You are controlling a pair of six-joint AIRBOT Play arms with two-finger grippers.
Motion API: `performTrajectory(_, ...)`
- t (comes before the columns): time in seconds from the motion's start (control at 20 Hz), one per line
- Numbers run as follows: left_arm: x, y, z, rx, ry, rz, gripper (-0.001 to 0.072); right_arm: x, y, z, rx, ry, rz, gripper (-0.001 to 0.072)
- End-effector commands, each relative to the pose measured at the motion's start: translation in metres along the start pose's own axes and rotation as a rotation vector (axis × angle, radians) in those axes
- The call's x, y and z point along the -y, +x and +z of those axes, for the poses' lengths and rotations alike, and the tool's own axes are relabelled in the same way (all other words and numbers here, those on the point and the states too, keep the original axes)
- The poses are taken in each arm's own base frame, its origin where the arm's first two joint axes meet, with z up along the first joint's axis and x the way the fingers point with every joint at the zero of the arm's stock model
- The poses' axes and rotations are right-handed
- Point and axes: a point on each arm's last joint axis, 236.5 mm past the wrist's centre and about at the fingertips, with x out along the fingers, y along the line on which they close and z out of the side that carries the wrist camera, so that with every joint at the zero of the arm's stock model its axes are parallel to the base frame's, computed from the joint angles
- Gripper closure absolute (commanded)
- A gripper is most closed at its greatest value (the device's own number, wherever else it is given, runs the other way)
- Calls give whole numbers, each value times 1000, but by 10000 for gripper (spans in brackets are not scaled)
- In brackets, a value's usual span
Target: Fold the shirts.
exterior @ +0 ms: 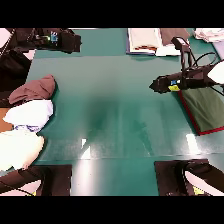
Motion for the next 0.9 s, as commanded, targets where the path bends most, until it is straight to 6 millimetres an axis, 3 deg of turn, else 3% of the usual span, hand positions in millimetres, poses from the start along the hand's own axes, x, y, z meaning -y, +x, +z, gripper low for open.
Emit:
performTrajectory(0.0,-2,-1,19,81,18,9,682,0,0,0,-2,0,1,687)
performTrajectory(0.1,-39,-4,25,94,135,154,675,0,0,0,0,0,1,687)
performTrajectory(0.2,-106,-14,19,66,69,345,138,0,0,0,-1,0,1,687)
performTrajectory(0.25,-142,-19,9,32,18,422,131,0,0,0,1,0,1,687)
performTrajectory(0.35,-211,-21,-32,-83,-95,538,130,0,0,0,1,0,1,687)
performTrajectory(0.5,-286,-4,-130,-317,-227,632,129,0,0,0,0,0,1,687)
performTrajectory(0.6,-315,13,-202,-458,-290,653,130,0,0,0,0,0,1,688)
performTrajectory(0.7,-334,30,-257,-542,-332,659,129,0,0,0,0,0,1,687)
performTrajectory(0.8,-347,42,-285,-580,-360,663,130,-1,0,0,-1,1,2,687)
performTrajectory(0.85,-351,47,-290,-578,-369,665,130,-1,0,0,-2,1,2,687)
